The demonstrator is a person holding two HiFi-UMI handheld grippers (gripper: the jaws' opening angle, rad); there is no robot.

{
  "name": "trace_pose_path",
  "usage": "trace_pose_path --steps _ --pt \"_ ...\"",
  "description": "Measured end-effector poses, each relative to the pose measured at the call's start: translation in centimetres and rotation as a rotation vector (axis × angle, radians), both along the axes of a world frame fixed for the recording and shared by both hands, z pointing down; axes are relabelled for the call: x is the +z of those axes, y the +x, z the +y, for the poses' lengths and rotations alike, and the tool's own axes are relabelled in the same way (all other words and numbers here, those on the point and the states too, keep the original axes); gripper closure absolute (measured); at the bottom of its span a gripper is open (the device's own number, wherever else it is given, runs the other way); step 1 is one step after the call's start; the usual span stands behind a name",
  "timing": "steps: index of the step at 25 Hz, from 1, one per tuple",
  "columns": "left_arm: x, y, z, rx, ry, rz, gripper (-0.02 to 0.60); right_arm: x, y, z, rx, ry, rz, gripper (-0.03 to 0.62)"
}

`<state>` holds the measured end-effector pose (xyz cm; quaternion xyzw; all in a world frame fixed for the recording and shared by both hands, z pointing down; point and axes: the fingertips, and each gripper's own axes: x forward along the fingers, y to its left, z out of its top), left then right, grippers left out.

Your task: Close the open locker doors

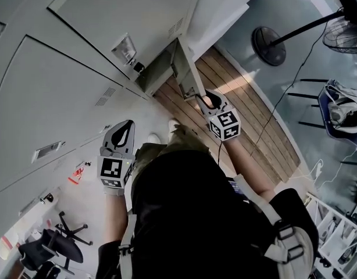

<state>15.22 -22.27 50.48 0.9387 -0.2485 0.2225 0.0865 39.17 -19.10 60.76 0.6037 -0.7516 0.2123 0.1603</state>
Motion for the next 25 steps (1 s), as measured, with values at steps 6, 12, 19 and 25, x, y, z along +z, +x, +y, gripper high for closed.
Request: trace_pose_path --steps 6,12,19,25 --pt "0.2 -1.4 -0.1 -0.025 -0.008 -0.004 0.572 0.0 -3.1 -1.1 -0.068 -0.007 -0.014 0.44" --pt "0.4 -2.7 0.0 -0.062 -0.024 -0.015 0.572 -0.2 -5.9 -2.3 -0.144 -0.011 -0.025 0.419" --pt "0.3 -3.8 -0.1 -0.117 -0.003 -0.006 0.572 -0.4 -8.8 -3.7 -0.24 -0.005 -0.039 0.425" --pt "0.6 -4.9 0.4 -0.189 -0.007 -0.016 0.572 -0.7 -10.8 -5.2 -0.327 0.015 -0.05 0.437"
